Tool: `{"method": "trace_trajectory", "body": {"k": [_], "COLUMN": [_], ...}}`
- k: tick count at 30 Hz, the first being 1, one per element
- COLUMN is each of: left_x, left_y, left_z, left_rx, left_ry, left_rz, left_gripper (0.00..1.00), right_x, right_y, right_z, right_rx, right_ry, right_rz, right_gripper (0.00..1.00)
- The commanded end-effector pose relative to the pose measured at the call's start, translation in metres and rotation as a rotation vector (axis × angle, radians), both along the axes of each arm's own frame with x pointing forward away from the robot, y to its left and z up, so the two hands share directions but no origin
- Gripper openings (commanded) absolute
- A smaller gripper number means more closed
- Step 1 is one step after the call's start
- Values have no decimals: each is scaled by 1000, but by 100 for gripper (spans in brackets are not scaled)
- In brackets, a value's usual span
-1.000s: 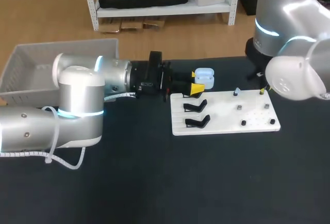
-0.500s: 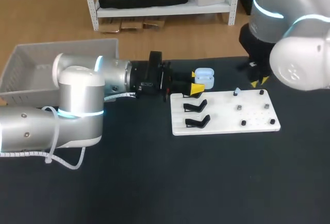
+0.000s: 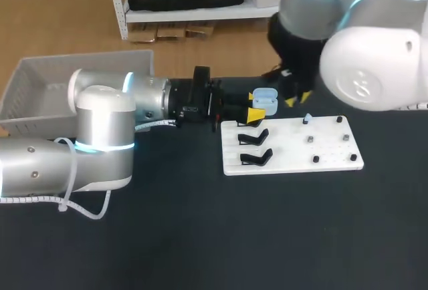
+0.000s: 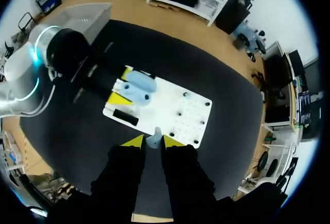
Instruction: Pick up each earbud case from the left stands, insert the matching earbuds, close the lid, and place the case in the box.
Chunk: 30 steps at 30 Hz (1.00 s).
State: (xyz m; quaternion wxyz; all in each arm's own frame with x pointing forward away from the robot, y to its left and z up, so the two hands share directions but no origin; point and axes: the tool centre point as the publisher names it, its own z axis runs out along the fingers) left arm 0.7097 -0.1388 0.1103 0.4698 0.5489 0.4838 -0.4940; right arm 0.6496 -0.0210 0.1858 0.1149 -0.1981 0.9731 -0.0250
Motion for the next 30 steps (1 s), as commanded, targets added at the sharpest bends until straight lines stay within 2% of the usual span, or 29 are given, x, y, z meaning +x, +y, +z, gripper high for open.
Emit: {"method": "trace_trajectory", "body": {"k": [1, 18, 19, 21, 22, 24, 26, 30], "left_x": [0, 0, 0, 0, 0, 0, 0, 0], "left_y": [-1, -1, -1, -1, -1, -1, -1, -1], "left_z": [-1, -1, -1, -1, -1, -1, -1, -1], "left_rx": [-4, -4, -4, -4, -4, -4, -4, -4], "left_ry": [-3, -3, -3, -3, -3, -3, -3, -3], "left_rz": [4, 4, 4, 4, 4, 4, 4, 4], "left_gripper": [0, 0, 0, 0, 0, 0, 0, 0], "right_x": [-6, -6, -6, 0, 6, 19, 32, 40], "right_y": [14, 17, 21, 30, 32, 33, 33, 35], "right_z": [1, 1, 4, 11, 12, 11, 8, 10], "right_rx": [-20, -22, -10, -33, -62, -85, -40, 46], "right_ry": [-12, -11, -34, -105, -120, -85, -9, 63], "right_rz": [-4, -4, -17, -105, -196, -412, -588, -716], "right_gripper": [0, 0, 0, 0, 0, 0, 0, 0]}}
